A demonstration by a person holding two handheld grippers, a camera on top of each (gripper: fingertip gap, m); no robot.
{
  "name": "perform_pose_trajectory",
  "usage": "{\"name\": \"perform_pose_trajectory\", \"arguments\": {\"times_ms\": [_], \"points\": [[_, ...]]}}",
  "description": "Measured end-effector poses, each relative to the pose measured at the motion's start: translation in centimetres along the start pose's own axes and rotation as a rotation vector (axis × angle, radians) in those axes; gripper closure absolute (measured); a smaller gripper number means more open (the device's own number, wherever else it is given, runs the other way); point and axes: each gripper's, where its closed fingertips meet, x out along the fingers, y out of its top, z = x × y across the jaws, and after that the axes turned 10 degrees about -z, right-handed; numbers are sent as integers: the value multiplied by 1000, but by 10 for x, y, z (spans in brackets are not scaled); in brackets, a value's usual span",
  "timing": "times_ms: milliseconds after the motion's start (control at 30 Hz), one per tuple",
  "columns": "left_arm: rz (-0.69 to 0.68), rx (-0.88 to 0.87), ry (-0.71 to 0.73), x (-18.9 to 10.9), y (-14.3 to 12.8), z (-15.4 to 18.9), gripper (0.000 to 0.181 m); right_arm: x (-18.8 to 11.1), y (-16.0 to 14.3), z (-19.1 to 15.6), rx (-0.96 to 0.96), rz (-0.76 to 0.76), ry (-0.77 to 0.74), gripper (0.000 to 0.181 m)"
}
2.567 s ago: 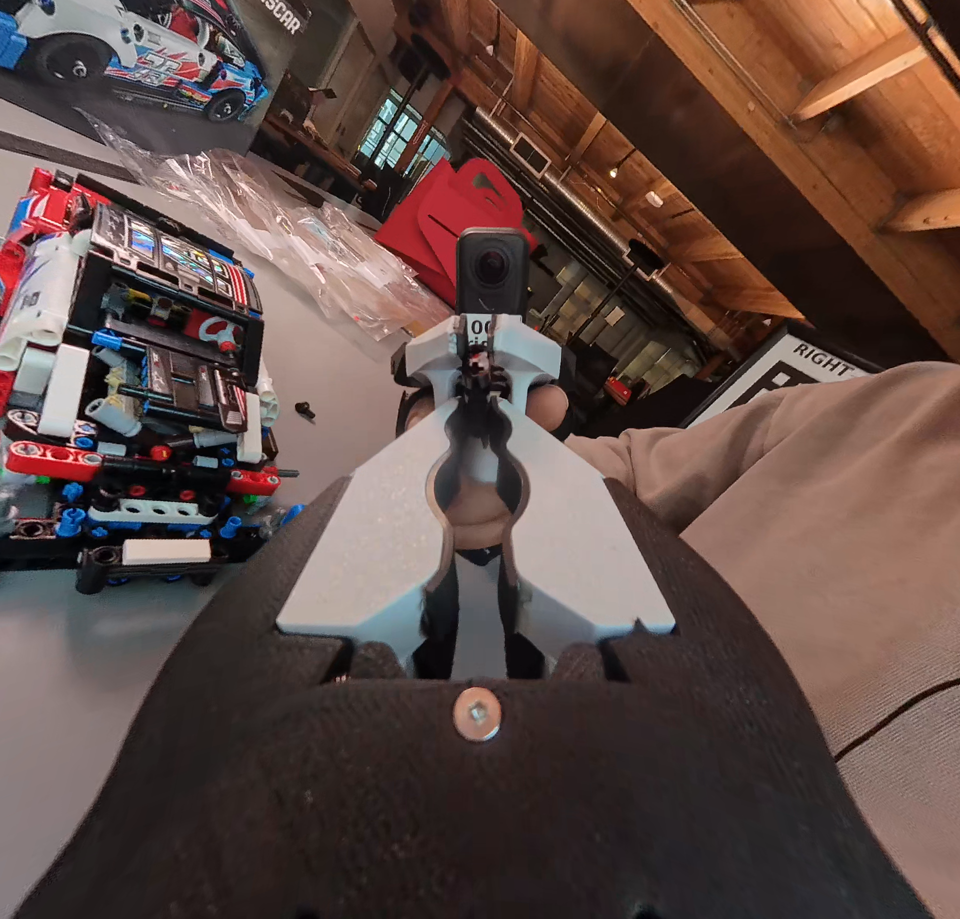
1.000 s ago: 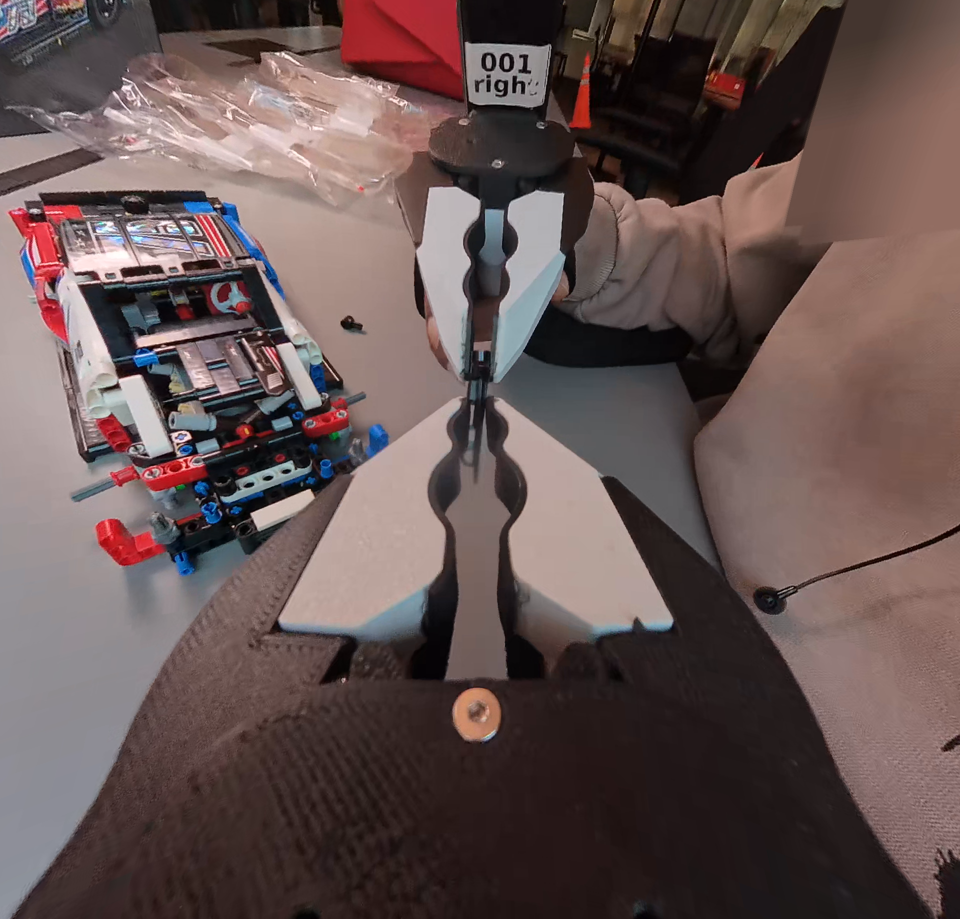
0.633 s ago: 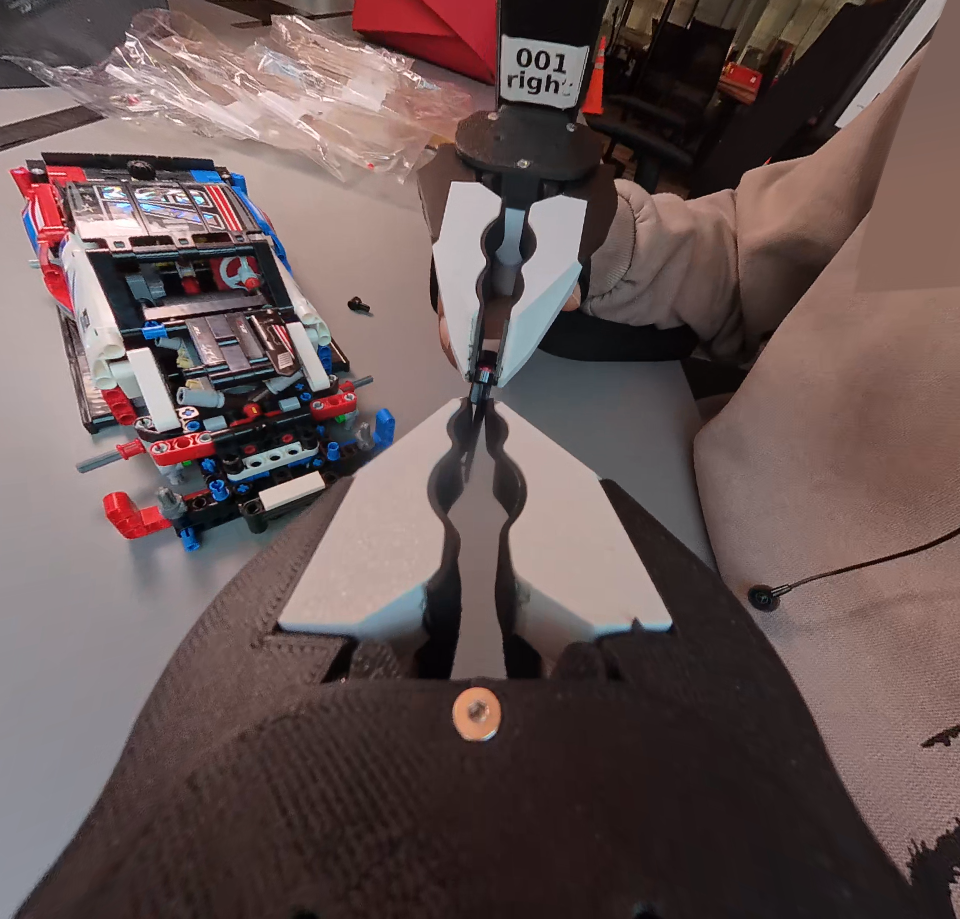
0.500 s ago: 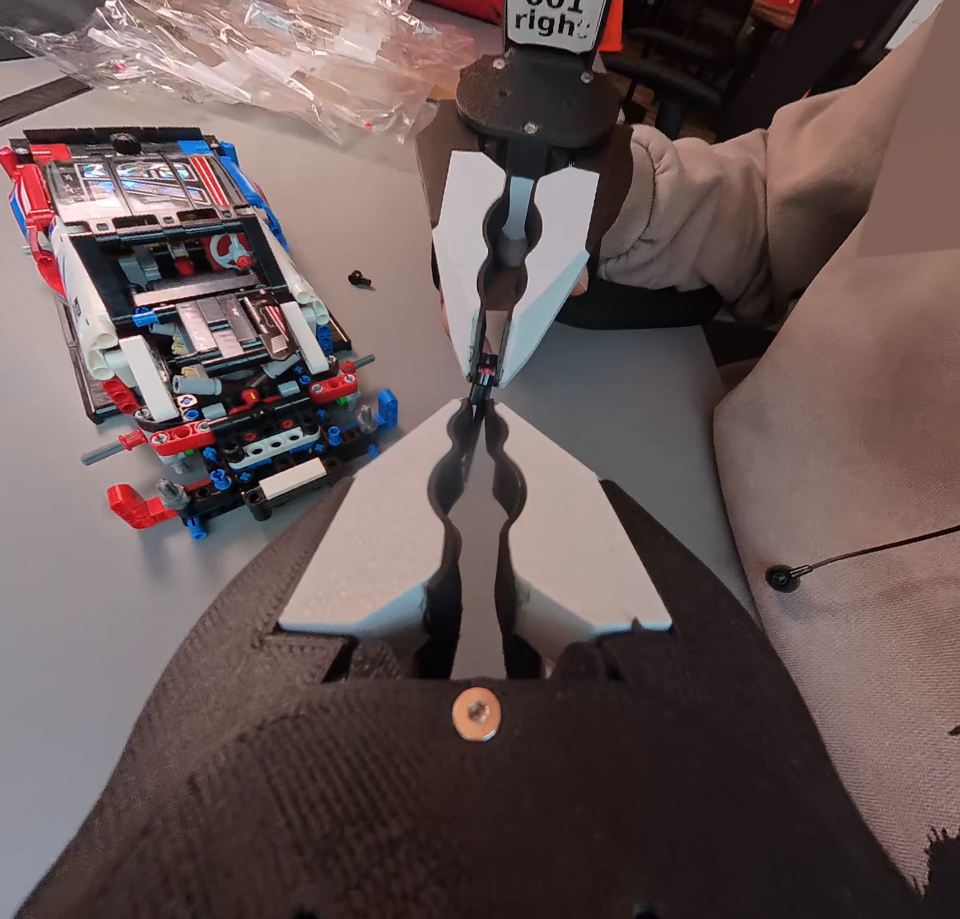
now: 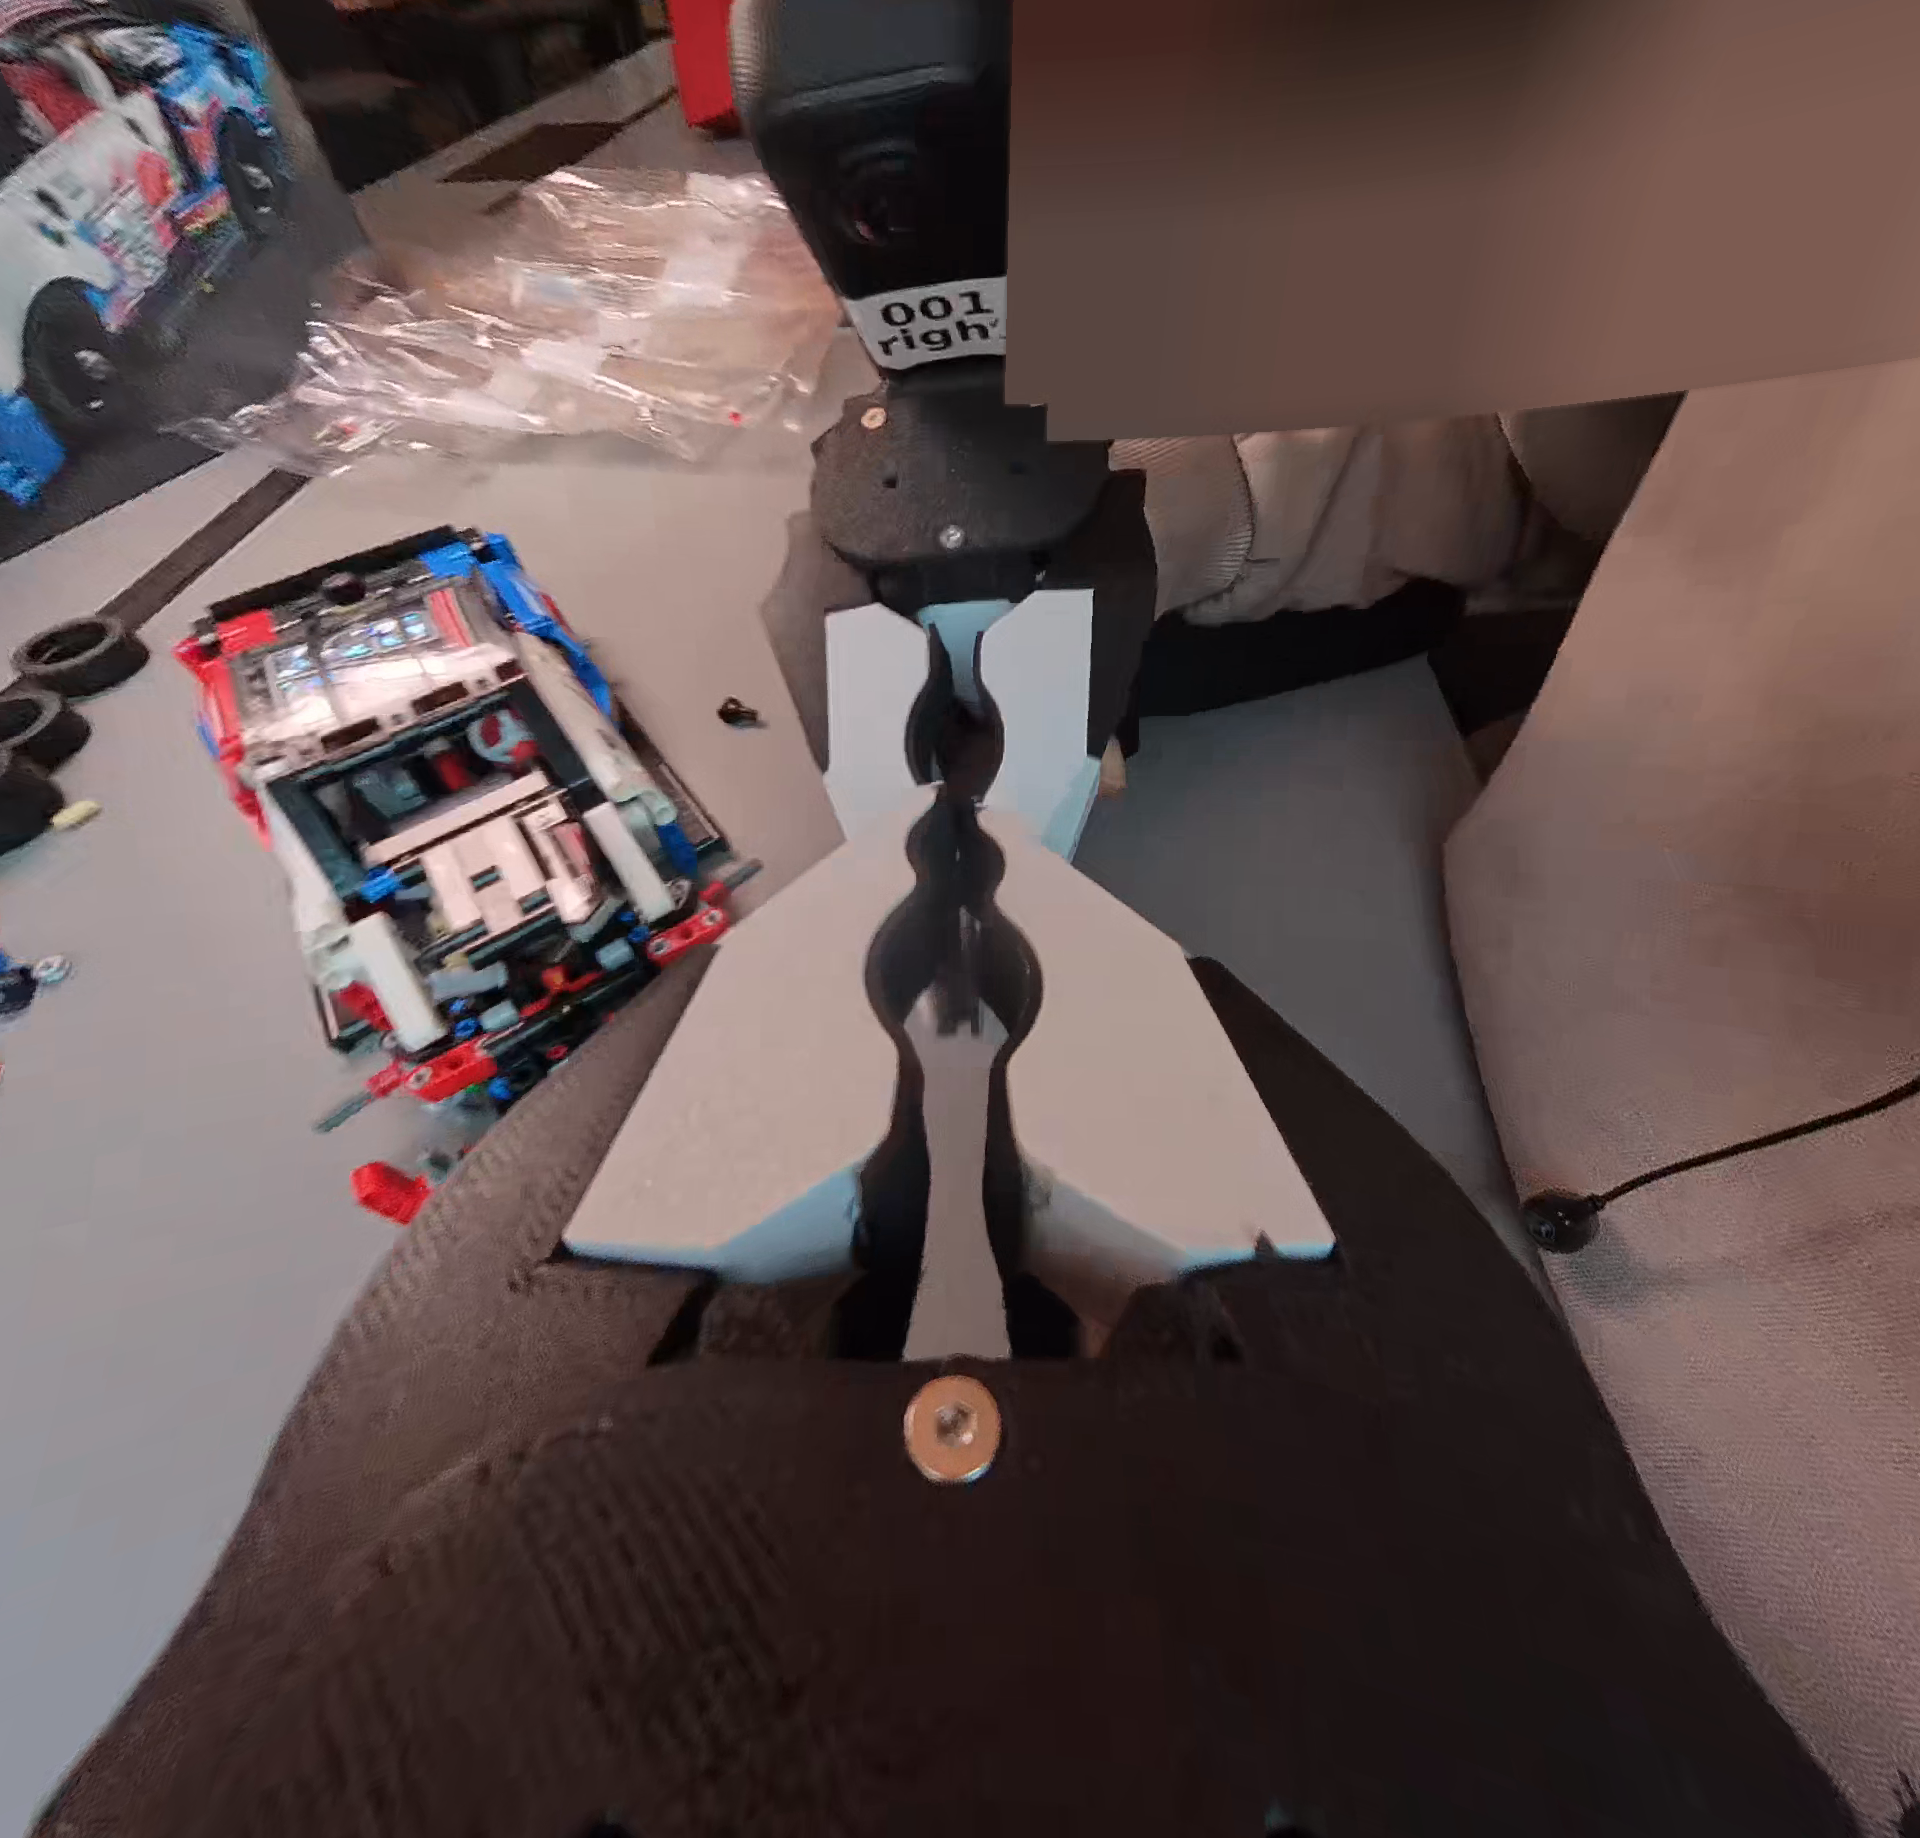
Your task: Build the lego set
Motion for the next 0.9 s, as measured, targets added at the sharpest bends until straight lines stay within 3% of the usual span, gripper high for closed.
{"name": "perform_pose_trajectory", "arguments": {"times_ms": [133, 233, 333, 433, 500, 533, 567, 667, 900], "points": [[112, -132, -7, -20, -1, -18, 181, -7, 4, 5, 28, 54, -6, 181], [225, -225, -43, -30, 6, -28, 181, -12, 11, 11, 59, 104, -11, 159], [414, -423, -160, -47, 17, -41, 181, -23, 24, 20, 132, 213, -19, 150], [514, -520, -215, -48, 21, -45, 181, -20, 36, 21, 170, 273, -28, 145], [542, -546, -231, -44, 24, -45, 181, -17, 46, 21, 220, 327, -18, 151], [554, -552, -234, -42, 25, -45, 181, -17, 50, 22, 243, 349, -14, 164], [559, -554, -237, -41, 25, -45, 181, -18, 52, 21, 252, 364, 0, 175], [525, -527, -235, -38, 21, -43, 181, -27, 49, 22, 252, 350, 13, 176], [232, -305, -167, -17, -3, -24, 180, -35, 27, 17, 173, 172, -1, 176]]}}
